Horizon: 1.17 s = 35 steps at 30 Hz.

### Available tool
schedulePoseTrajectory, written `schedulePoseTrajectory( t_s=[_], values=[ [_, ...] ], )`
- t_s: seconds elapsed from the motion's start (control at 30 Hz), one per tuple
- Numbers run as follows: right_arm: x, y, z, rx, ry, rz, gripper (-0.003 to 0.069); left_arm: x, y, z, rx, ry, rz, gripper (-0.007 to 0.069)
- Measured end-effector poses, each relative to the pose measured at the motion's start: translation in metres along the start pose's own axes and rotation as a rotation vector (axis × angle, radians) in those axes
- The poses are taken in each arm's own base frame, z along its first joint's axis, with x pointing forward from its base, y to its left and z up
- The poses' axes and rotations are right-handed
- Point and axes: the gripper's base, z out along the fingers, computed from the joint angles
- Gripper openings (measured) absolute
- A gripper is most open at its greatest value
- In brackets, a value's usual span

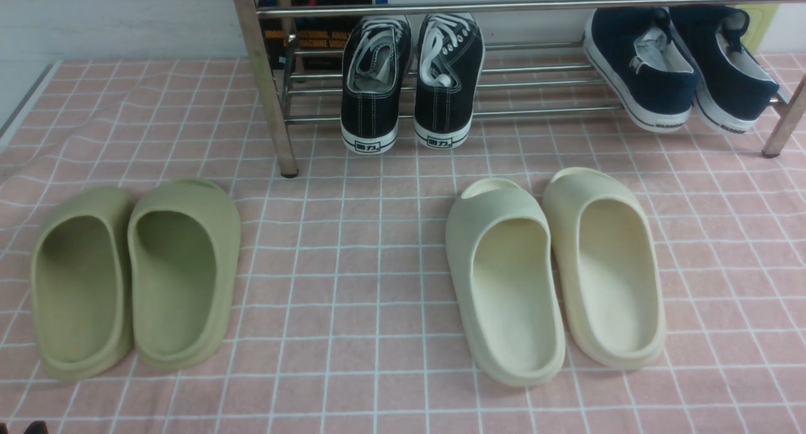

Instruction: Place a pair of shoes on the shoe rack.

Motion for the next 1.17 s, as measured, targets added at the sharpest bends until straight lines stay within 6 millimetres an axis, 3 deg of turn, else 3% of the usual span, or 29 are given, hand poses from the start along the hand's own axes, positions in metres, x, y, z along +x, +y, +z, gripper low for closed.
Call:
schedulePoseTrajectory(
  t_s=[1.17],
  values=[
    [0.0000,0.0000,0.0000,0.000,0.000,0.000,0.0048,0.0000,0.0000,0.0000,0.000,0.000,0.000,0.0239]
  ],
)
